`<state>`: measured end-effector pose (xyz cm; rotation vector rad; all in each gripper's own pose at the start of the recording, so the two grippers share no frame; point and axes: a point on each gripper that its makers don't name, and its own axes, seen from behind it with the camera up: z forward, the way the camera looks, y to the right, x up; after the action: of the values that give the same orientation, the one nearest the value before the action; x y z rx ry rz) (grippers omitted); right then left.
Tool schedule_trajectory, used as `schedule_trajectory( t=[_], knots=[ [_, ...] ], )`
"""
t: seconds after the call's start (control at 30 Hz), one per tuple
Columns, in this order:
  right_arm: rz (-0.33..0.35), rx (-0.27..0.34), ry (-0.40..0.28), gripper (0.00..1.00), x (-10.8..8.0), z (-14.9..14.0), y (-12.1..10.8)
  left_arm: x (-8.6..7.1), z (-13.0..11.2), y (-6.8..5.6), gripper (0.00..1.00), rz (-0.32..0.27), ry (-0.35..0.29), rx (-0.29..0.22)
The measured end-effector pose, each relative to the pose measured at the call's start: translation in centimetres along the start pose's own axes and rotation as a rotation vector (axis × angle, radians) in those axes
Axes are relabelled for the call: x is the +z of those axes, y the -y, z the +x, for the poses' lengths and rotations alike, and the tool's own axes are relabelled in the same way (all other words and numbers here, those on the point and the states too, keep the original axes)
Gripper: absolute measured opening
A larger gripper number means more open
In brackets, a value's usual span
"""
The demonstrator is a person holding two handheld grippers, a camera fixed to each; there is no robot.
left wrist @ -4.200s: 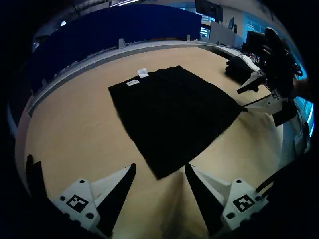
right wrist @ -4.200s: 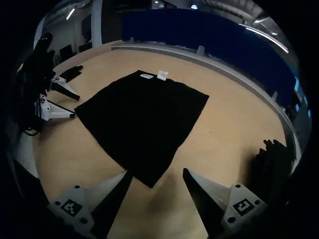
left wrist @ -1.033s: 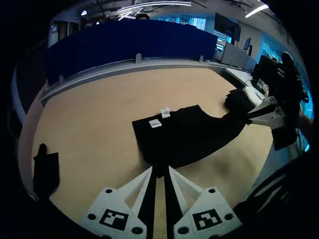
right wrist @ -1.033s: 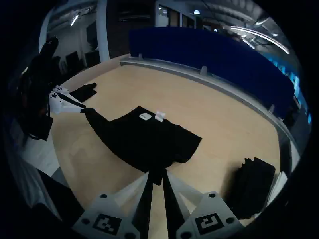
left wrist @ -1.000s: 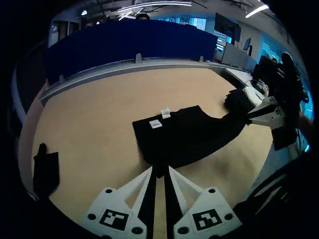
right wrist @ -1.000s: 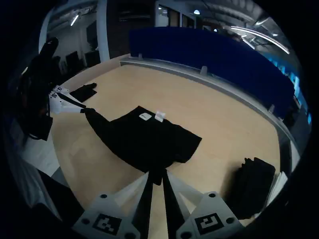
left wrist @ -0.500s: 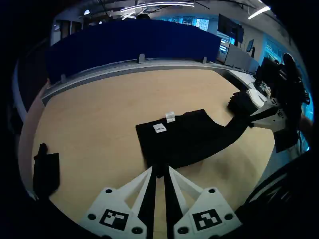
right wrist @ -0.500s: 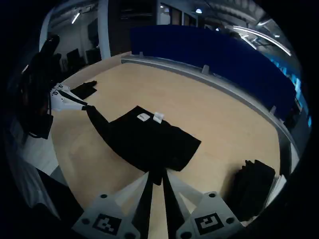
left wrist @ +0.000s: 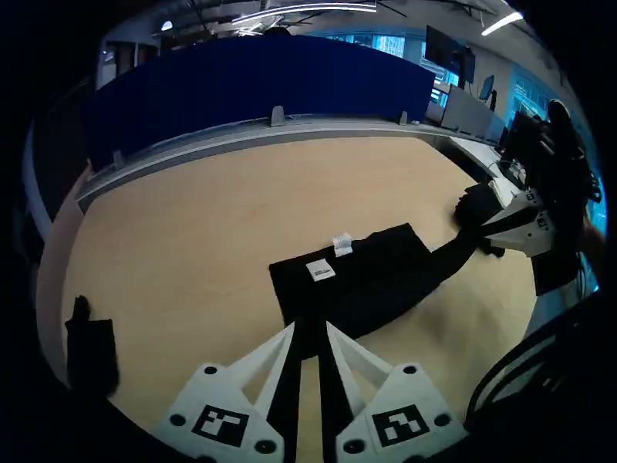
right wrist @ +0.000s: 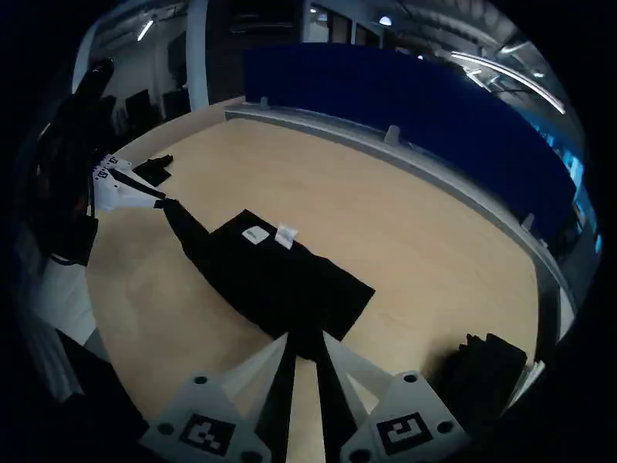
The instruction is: Fold towel
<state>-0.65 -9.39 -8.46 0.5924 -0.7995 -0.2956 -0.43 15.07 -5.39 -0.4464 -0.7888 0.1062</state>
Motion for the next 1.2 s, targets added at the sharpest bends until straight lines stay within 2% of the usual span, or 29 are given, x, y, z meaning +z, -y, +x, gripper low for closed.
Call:
schedule_trajectory(
  t=[0.4,0.8,1.07,1.2],
  knots=[
    [-0.025,0.027,0.006,0.17,3.9,1.1,-2.6,4.4,0.9,1.7,0.13,0.013,0.015,0.021],
    [-0.048,0.038,0.027,0.17,6.4,0.3,-3.7,6.8,0.0,2.3,0.13,0.018,0.041,0.027],
    [-0.078,0.044,0.035,0.19,8.6,0.0,-4.3,9.1,-0.8,3.0,0.13,0.040,0.052,0.040],
    [-0.091,0.057,0.054,0.22,9.5,-0.6,-4.6,10.2,-0.8,3.1,0.17,0.043,0.047,0.036]
  ],
)
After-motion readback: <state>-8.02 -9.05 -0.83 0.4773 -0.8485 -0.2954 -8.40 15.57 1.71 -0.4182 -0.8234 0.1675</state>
